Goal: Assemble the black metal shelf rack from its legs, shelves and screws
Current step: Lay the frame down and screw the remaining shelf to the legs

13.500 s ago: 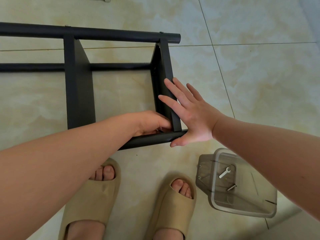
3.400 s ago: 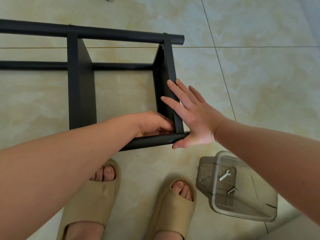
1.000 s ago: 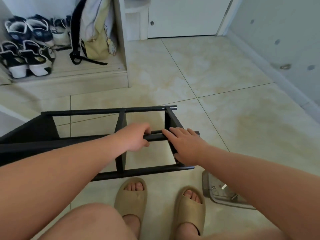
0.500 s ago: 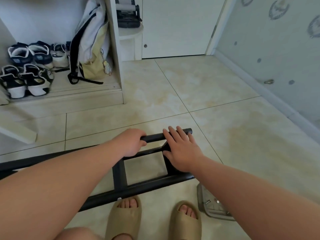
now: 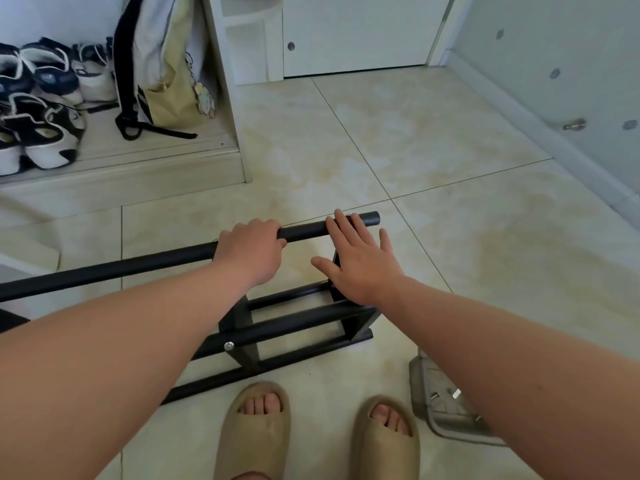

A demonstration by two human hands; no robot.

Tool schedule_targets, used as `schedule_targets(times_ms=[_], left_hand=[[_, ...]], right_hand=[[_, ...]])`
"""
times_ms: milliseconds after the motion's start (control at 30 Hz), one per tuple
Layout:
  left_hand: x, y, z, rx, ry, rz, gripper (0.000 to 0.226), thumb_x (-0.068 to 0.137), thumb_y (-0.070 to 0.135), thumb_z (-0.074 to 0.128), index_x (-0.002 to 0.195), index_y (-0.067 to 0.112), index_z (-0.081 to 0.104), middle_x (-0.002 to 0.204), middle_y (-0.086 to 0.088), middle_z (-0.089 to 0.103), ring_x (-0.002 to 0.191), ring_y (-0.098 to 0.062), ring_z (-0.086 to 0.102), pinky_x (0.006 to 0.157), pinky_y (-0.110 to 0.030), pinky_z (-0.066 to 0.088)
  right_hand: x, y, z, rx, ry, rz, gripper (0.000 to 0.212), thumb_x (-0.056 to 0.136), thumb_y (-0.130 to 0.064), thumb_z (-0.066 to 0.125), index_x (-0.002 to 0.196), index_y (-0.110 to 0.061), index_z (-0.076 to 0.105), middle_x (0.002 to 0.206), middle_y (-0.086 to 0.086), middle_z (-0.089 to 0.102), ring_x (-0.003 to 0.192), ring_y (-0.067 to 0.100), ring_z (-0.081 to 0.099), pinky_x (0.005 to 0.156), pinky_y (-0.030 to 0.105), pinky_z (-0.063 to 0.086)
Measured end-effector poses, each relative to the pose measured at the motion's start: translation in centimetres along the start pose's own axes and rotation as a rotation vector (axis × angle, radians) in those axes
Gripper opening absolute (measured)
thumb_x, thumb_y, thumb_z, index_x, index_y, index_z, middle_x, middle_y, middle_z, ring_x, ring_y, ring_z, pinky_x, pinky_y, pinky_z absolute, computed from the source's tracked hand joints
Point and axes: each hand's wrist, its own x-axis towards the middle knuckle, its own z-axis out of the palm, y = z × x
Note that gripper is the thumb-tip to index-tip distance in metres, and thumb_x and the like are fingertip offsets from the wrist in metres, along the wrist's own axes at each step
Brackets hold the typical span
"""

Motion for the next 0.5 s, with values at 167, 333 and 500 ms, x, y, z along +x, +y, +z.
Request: schedule_targets(times_ms=[167,333,500], left_hand=[[-1.6,0.7,0.2,0.025,-0.018,-0.019,0.038,0.105,0.039,0.035,0.138,0.022,0.043,0.135,-0.005,0.054,0.119,-0.029,0.05,0.094,-0.043,0.036],[-4.2,2.4,-0.5,0.039,-0.104,-0.002,0.064,0.104,0.048,0.034,0.158,0.024,0.011,0.167,-0.006,0.012,0.151,-0.033,0.013,0.12,-0.052,0.017],[-7.7,5.9,-1.5,0.055,-0.104,0.189,0.064,0.103,0.05,0.036,0.158,0.024,0.016,0.168,-0.006,0.007,0.153,-0.032,0.008,0.122,-0.05,0.015]], right_hand=[[-1.2,0.2,-0.4,-0.044,-0.028,-0.015,0.08,0.097,-0.072,0.014,0.16,-0.03,-0.012,0.165,-0.014,-0.023,0.153,0.012,-0.022,0.122,0.054,-0.01],[-4.8,1.4,-1.5,-0.07,-0.061,0.018,0.079,0.098,-0.071,0.016,0.161,-0.031,-0.009,0.166,-0.014,-0.02,0.154,0.015,-0.02,0.123,0.055,-0.008],[-9.8,4.4,-3.1,-0.07,-0.099,0.104,0.073,0.102,-0.064,0.023,0.161,-0.033,-0.006,0.169,-0.013,-0.009,0.156,0.017,-0.009,0.125,0.052,0.002]])
